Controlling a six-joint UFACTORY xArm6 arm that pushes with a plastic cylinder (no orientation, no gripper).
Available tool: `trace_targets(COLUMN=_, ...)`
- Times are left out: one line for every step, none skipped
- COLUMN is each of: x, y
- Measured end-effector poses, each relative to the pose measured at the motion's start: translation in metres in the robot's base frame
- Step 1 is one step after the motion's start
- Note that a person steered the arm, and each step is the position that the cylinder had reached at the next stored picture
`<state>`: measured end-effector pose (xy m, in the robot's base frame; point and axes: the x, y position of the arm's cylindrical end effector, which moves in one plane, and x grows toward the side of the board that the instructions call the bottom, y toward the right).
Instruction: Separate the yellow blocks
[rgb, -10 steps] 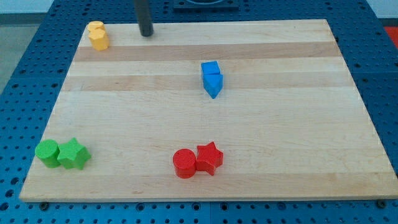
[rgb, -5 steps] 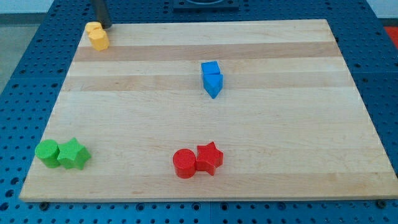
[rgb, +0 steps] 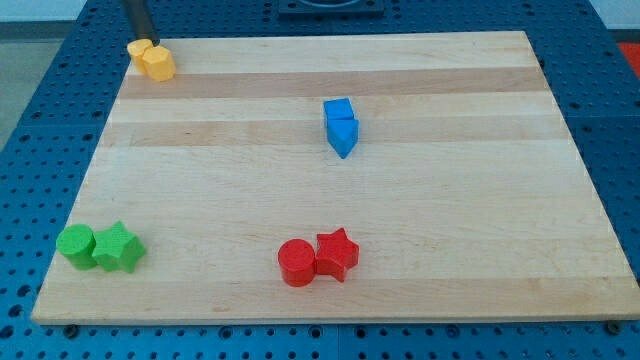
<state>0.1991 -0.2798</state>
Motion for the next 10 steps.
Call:
trace_targets(x=0.001, y=0.0)
trace_targets(x=0.001, y=-0.001)
trace_targets(x=0.001, y=-0.012)
trace_targets(x=0.001, y=-0.017)
trace_targets(x=0.005, y=-0.017)
trace_targets(x=0.017, y=-0.016)
trace_targets(x=0.023, y=-0.011)
trace_targets(x=0.032, y=-0.008)
trace_targets(x=0.036, y=0.01)
trace_targets(x=0.036, y=0.024)
